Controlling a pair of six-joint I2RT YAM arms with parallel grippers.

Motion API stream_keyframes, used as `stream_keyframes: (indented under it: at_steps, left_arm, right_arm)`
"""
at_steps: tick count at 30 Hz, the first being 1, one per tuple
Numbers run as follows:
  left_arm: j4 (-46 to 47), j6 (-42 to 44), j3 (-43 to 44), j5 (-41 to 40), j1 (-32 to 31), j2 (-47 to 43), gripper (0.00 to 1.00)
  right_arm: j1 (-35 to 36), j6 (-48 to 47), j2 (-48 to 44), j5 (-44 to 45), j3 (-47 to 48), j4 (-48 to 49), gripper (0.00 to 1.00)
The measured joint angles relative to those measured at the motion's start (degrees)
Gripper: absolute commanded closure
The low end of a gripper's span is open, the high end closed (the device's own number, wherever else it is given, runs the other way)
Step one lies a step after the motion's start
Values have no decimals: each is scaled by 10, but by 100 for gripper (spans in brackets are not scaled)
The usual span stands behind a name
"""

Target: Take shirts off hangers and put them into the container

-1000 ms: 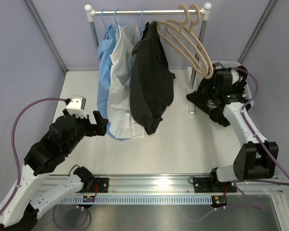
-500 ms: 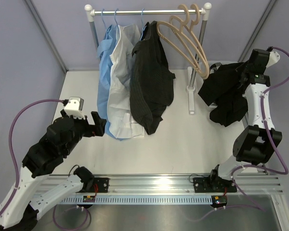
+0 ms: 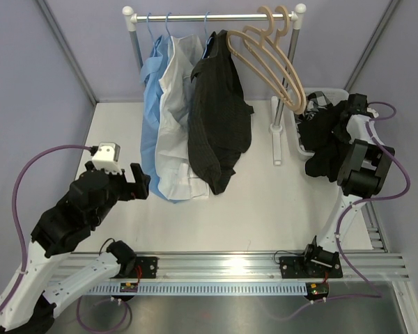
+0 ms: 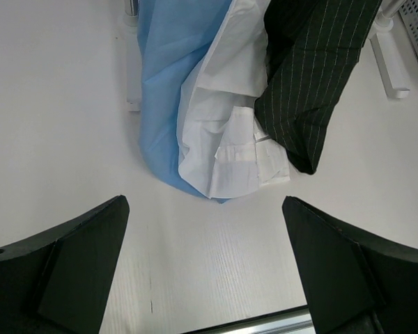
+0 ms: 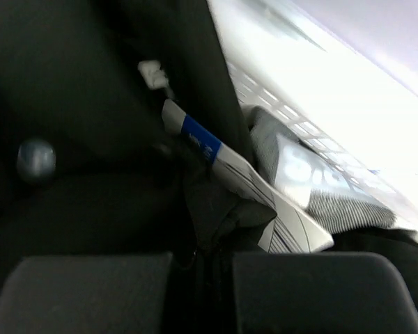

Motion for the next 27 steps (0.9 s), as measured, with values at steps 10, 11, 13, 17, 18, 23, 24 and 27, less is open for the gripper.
stream_keyframes:
  at_steps: [10, 11, 13, 17, 18, 23, 24, 27]
  left_arm:
    - [-9, -9, 15, -5, 0, 3, 1]
    - [-9, -9, 17, -4, 0, 5, 1]
    - [-9, -9, 21, -4, 0, 11, 1]
    - [-9, -11, 21, -4, 0, 19, 1]
    - [-9, -11, 21, -4, 0, 19, 1]
    - [-9, -17, 21, -3, 0, 19, 1]
    - [-9, -19, 21, -3, 0, 19, 1]
    - [-9, -19, 22, -3, 0, 19, 1]
  right_arm:
    - [0, -59, 21, 0, 35, -29, 66]
    - [0, -67, 18, 0, 40, -34, 59]
    - [0, -83, 7, 0, 53, -47, 52]
    - [0, -113, -70, -1, 61, -63, 24]
    - [0, -117, -97, -2, 61, -64, 21]
    - [0, -118, -282, -17, 5, -51, 14]
    - [0, -115, -321, -22, -21, -47, 14]
    - [0, -102, -427, -49, -131, -34, 14]
